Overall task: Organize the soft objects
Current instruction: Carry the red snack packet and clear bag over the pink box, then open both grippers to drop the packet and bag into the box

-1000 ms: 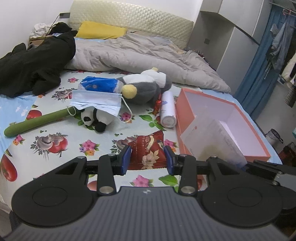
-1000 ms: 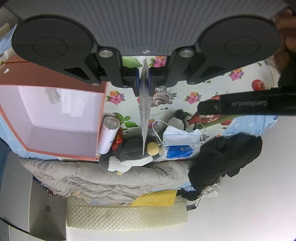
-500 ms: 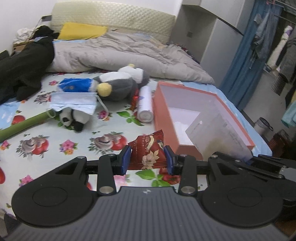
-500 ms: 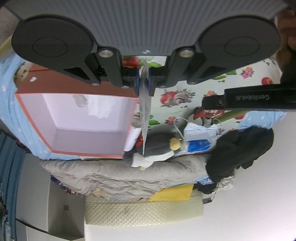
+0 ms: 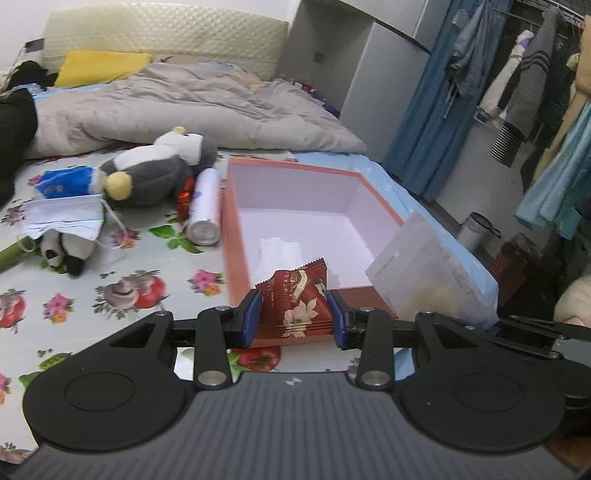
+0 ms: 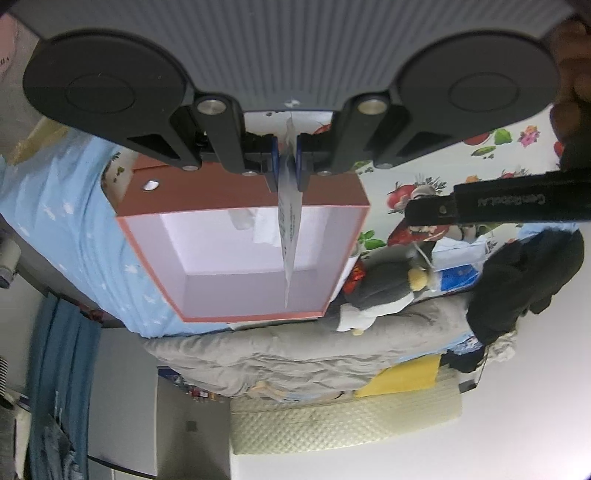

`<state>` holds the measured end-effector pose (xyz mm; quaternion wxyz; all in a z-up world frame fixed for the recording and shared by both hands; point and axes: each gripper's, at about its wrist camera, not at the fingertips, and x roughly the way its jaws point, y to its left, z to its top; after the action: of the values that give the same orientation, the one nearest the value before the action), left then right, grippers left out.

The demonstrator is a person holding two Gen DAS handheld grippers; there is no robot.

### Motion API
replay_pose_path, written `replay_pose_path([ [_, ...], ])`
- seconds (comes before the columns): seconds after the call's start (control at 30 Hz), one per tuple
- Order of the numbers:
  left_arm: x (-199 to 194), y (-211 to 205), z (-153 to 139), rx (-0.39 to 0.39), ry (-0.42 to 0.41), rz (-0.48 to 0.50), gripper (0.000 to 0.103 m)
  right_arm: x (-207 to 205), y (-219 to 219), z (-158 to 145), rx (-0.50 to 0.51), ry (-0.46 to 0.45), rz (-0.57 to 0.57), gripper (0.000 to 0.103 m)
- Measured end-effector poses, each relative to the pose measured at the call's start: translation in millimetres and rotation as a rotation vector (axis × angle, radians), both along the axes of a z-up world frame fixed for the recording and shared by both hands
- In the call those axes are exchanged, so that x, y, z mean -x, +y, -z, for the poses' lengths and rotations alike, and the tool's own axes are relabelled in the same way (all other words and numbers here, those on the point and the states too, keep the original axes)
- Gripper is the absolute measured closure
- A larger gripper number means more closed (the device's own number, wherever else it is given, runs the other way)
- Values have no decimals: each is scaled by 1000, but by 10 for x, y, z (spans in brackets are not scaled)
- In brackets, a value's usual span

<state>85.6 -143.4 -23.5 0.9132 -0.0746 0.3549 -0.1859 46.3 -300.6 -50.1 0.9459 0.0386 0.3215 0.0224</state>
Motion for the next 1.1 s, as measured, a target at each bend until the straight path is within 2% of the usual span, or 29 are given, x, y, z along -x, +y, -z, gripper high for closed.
replay_pose_path([
  [0.37, -483, -296, 26, -27, 34, 31, 59, -199, -276, 59, -42, 3, 50, 91],
  [0.7, -1164, -623, 146, -58, 66, 41, 59, -734, -598, 148, -58, 22, 60, 91],
  [1.1, -1980, -966, 537, -91, 163, 54, 59, -1425, -945, 427, -85, 67, 91, 91],
])
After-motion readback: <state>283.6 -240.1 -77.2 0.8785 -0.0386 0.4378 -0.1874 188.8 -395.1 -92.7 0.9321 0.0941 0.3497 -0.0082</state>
